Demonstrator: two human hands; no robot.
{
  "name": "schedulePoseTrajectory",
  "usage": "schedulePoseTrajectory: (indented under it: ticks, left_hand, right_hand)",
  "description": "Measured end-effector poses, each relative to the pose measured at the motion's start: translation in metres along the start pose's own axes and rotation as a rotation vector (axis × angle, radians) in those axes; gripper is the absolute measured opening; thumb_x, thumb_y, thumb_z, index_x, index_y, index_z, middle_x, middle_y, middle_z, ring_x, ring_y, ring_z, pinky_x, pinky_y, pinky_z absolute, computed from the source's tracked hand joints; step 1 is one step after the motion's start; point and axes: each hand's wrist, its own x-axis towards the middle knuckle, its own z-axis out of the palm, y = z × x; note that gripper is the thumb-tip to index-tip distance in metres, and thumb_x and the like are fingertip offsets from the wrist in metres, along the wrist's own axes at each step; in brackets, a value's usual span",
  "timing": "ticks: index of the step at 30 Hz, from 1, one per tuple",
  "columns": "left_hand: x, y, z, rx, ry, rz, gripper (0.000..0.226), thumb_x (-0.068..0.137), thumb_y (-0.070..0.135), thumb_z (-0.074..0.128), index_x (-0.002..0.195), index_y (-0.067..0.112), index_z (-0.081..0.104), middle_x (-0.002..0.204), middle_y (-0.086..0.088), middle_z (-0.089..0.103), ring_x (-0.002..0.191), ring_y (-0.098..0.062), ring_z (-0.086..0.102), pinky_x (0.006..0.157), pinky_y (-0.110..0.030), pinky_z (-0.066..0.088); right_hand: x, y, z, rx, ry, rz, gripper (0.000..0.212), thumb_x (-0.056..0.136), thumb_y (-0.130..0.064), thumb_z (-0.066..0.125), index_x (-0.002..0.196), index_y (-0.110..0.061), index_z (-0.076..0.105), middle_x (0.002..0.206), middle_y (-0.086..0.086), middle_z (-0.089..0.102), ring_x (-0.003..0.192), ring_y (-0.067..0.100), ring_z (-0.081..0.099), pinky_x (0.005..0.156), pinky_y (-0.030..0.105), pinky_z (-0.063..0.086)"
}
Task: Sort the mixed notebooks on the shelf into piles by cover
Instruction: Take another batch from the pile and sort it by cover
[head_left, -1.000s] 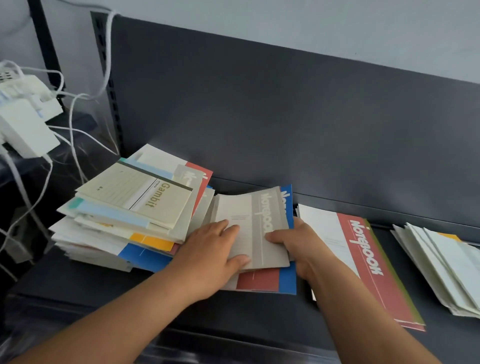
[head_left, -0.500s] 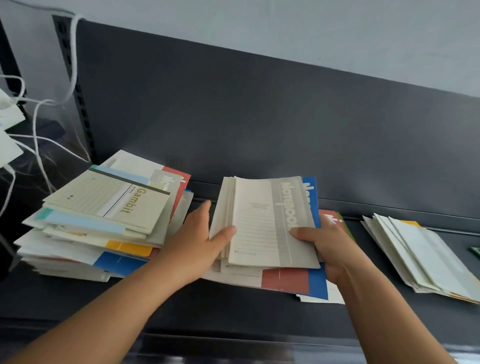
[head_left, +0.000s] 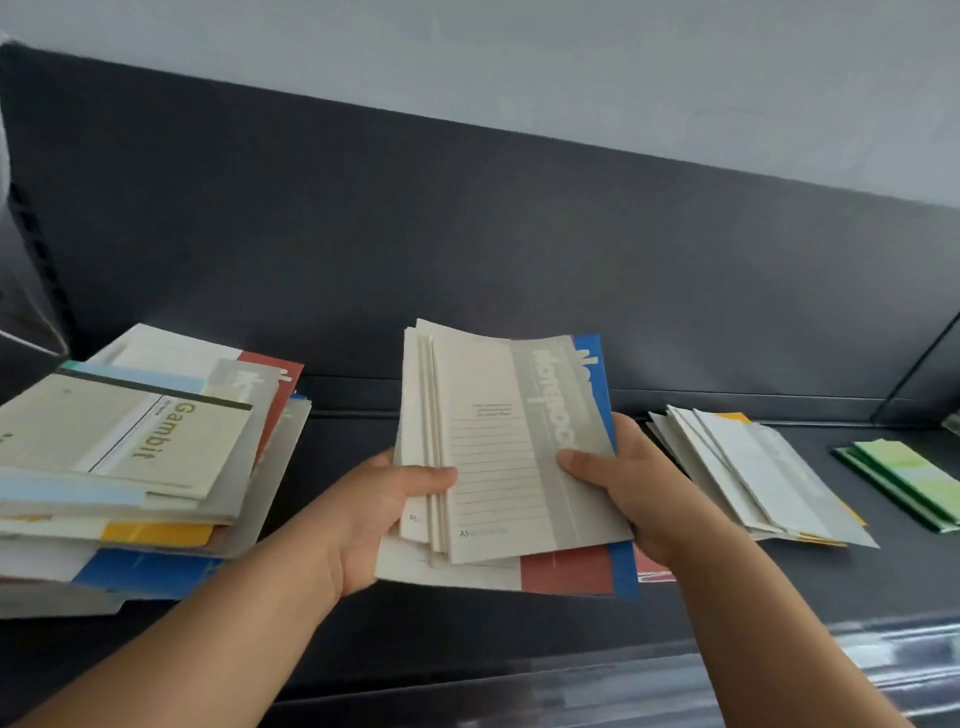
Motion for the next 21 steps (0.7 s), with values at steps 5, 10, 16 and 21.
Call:
schedulePoseTrajectory:
  ticks: [5, 10, 16, 21]
  left_hand:
    - [0.007, 0.003, 0.019, -0.017, -0.046, 0.044, 0.032, 0.086, 0.009, 0.068, 0.116, 0.018, 0.066, 0.105, -0.011, 0.075, 0.101, -0.033, 0.069, 0.084, -0.052, 0.055]
    - [0.012, 0.002, 0.042, 0.023, -0.133, 0.045, 0.028, 0.088, 0.01, 0.066, 0.115, 0.019, 0.066, 0.104, -0.01, 0.075, 0.099, -0.032, 0.07, 0.077, -0.049, 0.058]
    - [0.001, -0.011, 0.087, 0.057, -0.208, 0.06, 0.037, 0.078, 0.016, 0.071, 0.115, 0.019, 0.067, 0.106, -0.009, 0.075, 0.103, -0.032, 0.069, 0.085, -0.05, 0.055]
    - [-0.007, -0.033, 0.148, 0.089, -0.187, 0.102, 0.047, 0.074, 0.019, 0.072, 0.12, 0.016, 0.065, 0.109, -0.011, 0.074, 0.107, -0.033, 0.067, 0.093, -0.052, 0.052]
  right_hand:
    - [-0.014, 0.005, -0.017, 0.016, 0.263, -0.006, 0.046, 0.084, -0.018, 0.077, 0.122, -0.016, 0.051, 0.111, 0.003, 0.067, 0.093, 0.021, 0.069, 0.073, 0.036, 0.057]
    - [-0.032, 0.01, -0.038, -0.019, 0.427, -0.006, 0.048, 0.081, -0.025, 0.08, 0.119, -0.017, 0.052, 0.111, 0.004, 0.067, 0.097, 0.025, 0.069, 0.085, 0.049, 0.058]
    - [-0.06, 0.02, -0.082, -0.013, 0.444, 0.003, 0.054, 0.077, -0.022, 0.084, 0.116, -0.019, 0.047, 0.107, 0.001, 0.063, 0.095, 0.023, 0.067, 0.085, 0.046, 0.057]
    - [-0.076, 0.029, -0.146, 0.02, 0.419, -0.02, 0.05, 0.082, -0.018, 0.08, 0.12, -0.015, 0.048, 0.103, 0.002, 0.063, 0.088, 0.02, 0.066, 0.072, 0.038, 0.056]
